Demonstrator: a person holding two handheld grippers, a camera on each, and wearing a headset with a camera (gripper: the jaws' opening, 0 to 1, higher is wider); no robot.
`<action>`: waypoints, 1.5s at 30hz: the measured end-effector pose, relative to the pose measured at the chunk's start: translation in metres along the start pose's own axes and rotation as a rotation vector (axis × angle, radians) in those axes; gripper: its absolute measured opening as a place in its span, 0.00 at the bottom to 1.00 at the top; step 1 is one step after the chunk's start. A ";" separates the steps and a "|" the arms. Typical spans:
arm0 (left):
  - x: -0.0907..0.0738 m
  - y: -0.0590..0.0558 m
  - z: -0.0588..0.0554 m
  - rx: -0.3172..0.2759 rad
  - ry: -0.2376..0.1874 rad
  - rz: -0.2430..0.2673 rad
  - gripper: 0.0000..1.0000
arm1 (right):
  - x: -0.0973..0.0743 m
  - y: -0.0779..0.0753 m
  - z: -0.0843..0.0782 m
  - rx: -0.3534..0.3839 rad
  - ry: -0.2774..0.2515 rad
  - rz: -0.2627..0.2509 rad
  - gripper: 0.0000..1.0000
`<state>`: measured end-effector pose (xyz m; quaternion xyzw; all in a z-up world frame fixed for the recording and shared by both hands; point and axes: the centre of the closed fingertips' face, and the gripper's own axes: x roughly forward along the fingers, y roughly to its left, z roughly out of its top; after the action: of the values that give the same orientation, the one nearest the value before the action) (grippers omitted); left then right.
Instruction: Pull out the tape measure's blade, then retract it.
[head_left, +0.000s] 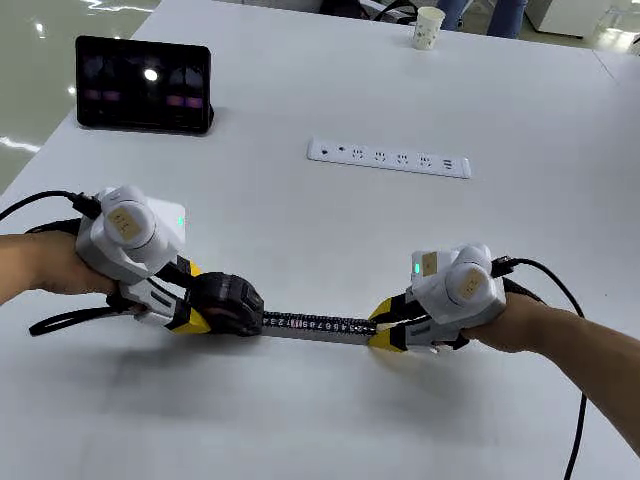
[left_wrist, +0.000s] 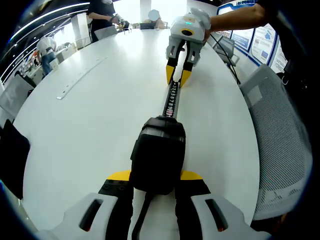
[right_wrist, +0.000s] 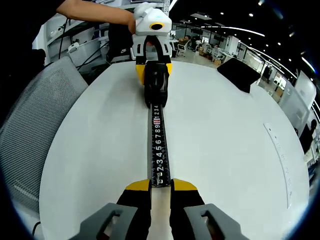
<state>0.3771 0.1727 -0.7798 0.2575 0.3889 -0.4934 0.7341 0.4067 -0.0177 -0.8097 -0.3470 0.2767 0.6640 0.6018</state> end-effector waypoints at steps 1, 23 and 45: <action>0.000 0.000 0.000 0.001 0.001 0.000 0.27 | -0.002 0.001 -0.001 0.002 0.001 -0.001 0.10; 0.001 0.001 -0.001 -0.002 0.010 -0.002 0.27 | -0.016 -0.003 -0.023 0.044 0.020 -0.018 0.10; 0.001 0.000 -0.001 0.002 0.022 0.000 0.27 | -0.030 -0.002 -0.045 0.072 0.025 -0.031 0.10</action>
<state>0.3765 0.1729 -0.7809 0.2636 0.3963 -0.4909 0.7297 0.4155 -0.0715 -0.8130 -0.3377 0.3025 0.6398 0.6206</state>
